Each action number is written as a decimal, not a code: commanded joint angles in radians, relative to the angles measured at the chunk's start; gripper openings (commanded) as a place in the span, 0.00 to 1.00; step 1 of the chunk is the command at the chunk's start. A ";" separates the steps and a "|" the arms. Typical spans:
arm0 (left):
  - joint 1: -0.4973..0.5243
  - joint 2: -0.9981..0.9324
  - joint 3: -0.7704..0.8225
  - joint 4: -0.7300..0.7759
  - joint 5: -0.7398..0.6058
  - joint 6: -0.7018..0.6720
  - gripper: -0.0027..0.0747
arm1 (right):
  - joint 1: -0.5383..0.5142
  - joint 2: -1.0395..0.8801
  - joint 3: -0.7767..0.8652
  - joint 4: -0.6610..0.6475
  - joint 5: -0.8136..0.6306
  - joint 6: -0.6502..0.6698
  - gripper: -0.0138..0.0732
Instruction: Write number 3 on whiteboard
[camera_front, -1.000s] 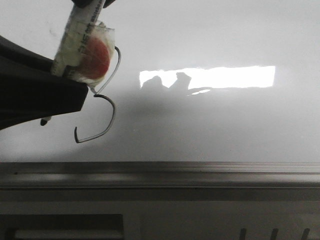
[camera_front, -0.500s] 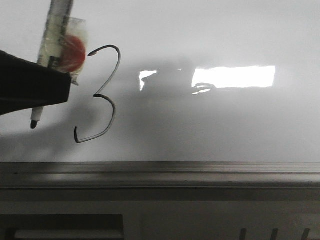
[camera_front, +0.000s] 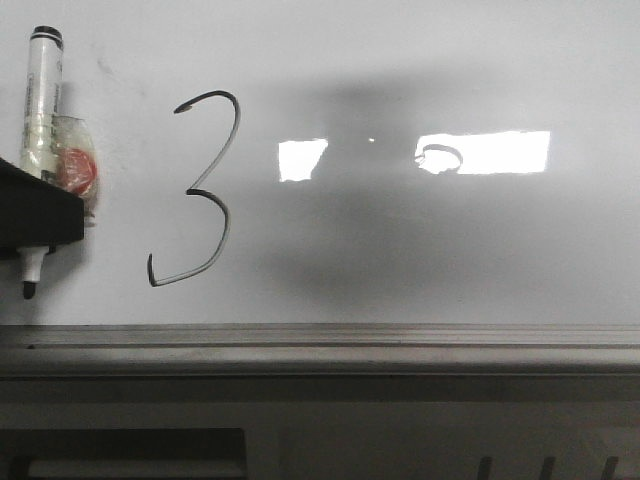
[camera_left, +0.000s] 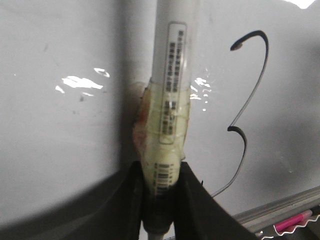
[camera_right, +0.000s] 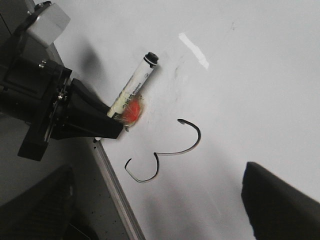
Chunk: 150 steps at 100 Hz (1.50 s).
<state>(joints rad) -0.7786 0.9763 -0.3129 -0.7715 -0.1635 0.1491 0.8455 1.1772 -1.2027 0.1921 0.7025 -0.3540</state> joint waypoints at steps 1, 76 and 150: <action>0.037 -0.003 -0.031 0.012 -0.037 -0.004 0.01 | -0.007 -0.026 -0.032 0.001 -0.062 -0.007 0.84; 0.066 -0.146 -0.031 0.090 -0.004 0.025 0.53 | -0.009 -0.069 -0.020 0.001 -0.009 0.037 0.51; 0.066 -0.795 0.066 0.486 0.096 0.101 0.01 | -0.027 -0.768 0.761 -0.005 -0.625 0.056 0.10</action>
<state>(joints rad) -0.7144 0.2182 -0.2483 -0.3203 -0.0078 0.2475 0.8235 0.4834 -0.5077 0.1898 0.2249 -0.2984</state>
